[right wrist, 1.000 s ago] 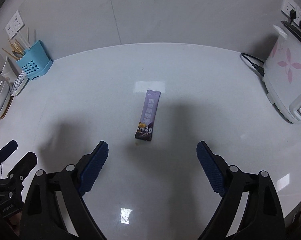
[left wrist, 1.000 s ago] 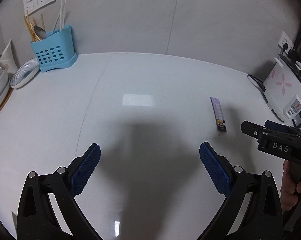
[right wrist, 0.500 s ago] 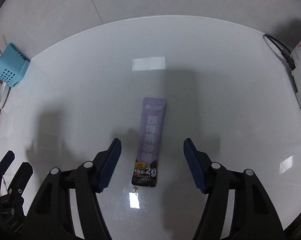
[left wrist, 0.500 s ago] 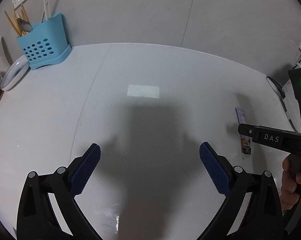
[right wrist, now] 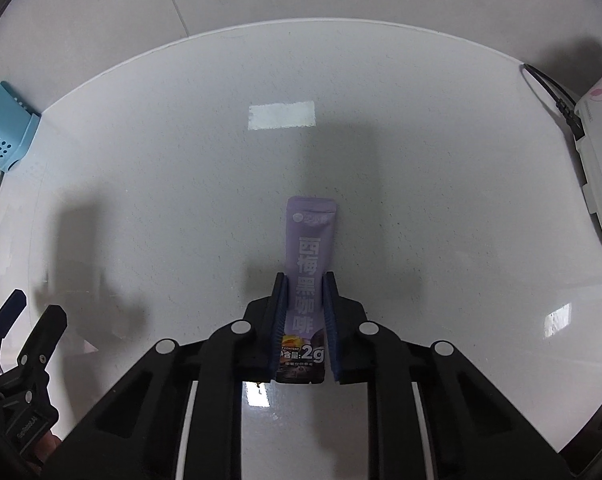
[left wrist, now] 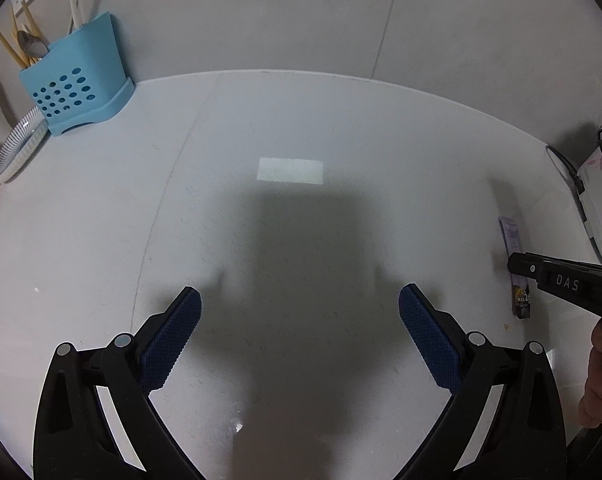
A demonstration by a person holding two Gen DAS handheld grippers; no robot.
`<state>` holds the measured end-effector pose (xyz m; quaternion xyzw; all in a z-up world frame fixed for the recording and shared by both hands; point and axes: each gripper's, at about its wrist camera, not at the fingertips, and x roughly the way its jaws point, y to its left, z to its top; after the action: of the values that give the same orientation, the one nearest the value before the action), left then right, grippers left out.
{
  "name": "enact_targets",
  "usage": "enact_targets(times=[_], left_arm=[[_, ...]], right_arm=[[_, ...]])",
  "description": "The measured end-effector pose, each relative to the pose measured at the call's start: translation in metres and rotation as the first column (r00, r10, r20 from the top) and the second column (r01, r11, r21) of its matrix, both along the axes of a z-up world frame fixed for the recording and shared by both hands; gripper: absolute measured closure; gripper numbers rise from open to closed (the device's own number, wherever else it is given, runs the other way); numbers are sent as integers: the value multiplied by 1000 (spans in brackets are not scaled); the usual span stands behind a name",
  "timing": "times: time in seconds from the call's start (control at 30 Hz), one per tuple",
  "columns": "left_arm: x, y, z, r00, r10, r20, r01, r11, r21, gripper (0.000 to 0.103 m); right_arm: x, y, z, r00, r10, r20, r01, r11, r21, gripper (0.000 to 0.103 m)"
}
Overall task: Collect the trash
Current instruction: 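Grasp the purple snack stick with the right tool, then carry the purple snack stick down over the mesh bin with the right tool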
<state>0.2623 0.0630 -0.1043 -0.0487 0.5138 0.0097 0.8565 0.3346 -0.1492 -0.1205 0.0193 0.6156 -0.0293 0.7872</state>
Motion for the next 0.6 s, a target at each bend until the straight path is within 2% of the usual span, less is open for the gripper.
enact_targets(times=[0.2, 0.23, 0.4, 0.6], left_arm=[[-6, -1, 4, 1000, -7, 6, 7, 1000, 5, 6], [-8, -1, 5, 1000, -7, 8, 6, 1000, 5, 6], [-21, -2, 13, 1000, -12, 24, 12, 1000, 5, 6], [-44, -7, 30, 998, -19, 53, 18, 1000, 14, 6]], right_arm=[[-11, -9, 5, 1000, -9, 22, 9, 1000, 8, 89], [-5, 10, 5, 1000, -10, 26, 10, 1000, 4, 89], [-16, 10, 15, 998, -8, 57, 8, 1000, 1, 89], [-44, 9, 34, 995, -6, 98, 6, 1000, -5, 89]])
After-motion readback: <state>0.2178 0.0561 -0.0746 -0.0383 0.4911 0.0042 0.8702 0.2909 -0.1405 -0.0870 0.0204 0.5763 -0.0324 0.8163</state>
